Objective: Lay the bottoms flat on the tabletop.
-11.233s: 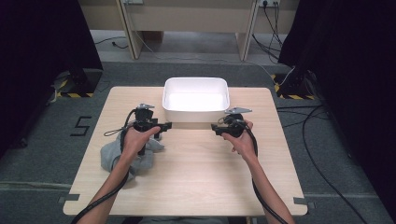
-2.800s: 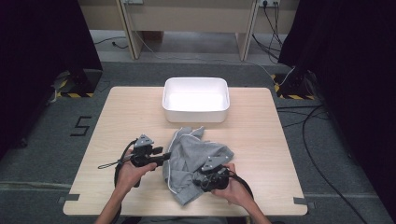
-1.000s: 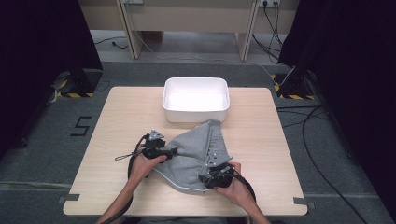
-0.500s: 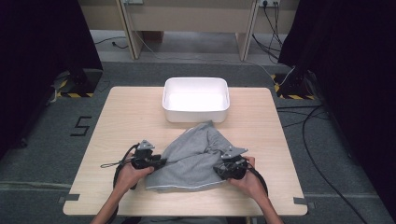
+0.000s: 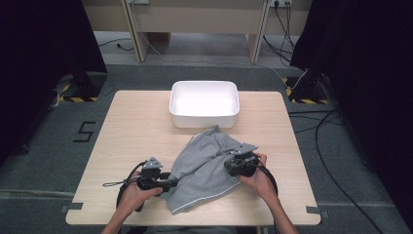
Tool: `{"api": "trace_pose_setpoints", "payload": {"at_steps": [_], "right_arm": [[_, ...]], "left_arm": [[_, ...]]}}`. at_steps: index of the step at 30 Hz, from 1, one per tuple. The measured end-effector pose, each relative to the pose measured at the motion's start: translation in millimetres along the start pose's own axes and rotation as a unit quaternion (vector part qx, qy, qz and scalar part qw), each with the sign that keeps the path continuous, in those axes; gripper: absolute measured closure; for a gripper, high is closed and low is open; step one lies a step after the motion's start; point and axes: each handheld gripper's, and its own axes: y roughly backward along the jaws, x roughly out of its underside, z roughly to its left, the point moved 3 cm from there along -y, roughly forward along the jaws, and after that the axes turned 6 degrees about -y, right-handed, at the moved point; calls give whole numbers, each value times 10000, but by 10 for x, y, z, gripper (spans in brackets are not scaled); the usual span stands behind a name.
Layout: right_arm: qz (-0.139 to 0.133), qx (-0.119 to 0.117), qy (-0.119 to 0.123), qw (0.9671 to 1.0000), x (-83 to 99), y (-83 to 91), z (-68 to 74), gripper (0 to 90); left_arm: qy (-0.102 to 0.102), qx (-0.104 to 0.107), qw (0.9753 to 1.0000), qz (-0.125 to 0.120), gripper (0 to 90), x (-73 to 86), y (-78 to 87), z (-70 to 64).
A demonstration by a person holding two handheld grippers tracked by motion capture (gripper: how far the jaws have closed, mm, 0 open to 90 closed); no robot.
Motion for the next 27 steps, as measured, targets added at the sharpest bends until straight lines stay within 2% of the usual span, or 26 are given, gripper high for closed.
{"api": "trace_pose_setpoints", "payload": {"at_steps": [2, 3, 5, 7, 9, 12, 13, 14, 15, 17, 18, 21, 22, 23, 26, 27], "right_arm": [[-140, -99, 17, 9999, -21, 77, 77, 379], [-173, -197, 42, 9996, -27, 111, 125, 375], [-140, -375, 104, 9991, -16, 150, 211, 369], [-123, -455, 86, 9989, 5, 154, 268, 367], [51, -611, 199, 9979, 100, 106, 412, 369], [223, -670, 352, 9969, 194, 15, 461, 368], [247, -703, 310, 9967, 214, -5, 450, 359], [246, -797, 120, 9964, 237, -19, 414, 356], [252, -830, 46, 9962, 251, -22, 382, 355], [272, -811, 31, 9963, 261, -16, 350, 356], [305, -686, 97, 9971, 281, -9, 294, 358], [292, -650, 31, 9975, 300, 3, 168, 380], [292, -650, 31, 9975, 300, 3, 168, 380], [310, -507, -71, 9982, 312, 17, 32, 380], [332, -320, -118, 9989, 337, 48, -132, 391], [349, -165, -131, 9992, 344, 65, -192, 396]], "left_arm": [[-29, -11, 10000, 17, 540, -26, -60, 34], [-75, 3, 10000, 41, 617, -25, -99, 49], [-34, 22, 10000, -3, 718, -18, -127, 72], [-27, 20, 10000, -16, 781, -17, -125, 80], [-36, -26, 10000, -83, 809, -14, -71, 115], [-64, -69, 9999, -130, 822, -10, -10, 137], [-84, -115, 9998, -164, 825, -12, 23, 146], [-84, -126, 9997, -201, 828, -15, 54, 156], [-84, -155, 9995, -245, 830, -21, 87, 167], [-77, -172, 9994, -276, 834, -26, 111, 174], [-115, -207, 9992, -327, 835, -48, 168, 189], [-176, -188, 9989, -397, 836, -99, 213, 159], [-176, -188, 9989, -397, 836, -99, 213, 159], [-243, -179, 9988, -395, 837, -118, 223, 132], [-291, -255, 9985, -376, 839, -121, 233, 139], [-252, -294, 9985, -389, 840, -114, 243, 163]]}}
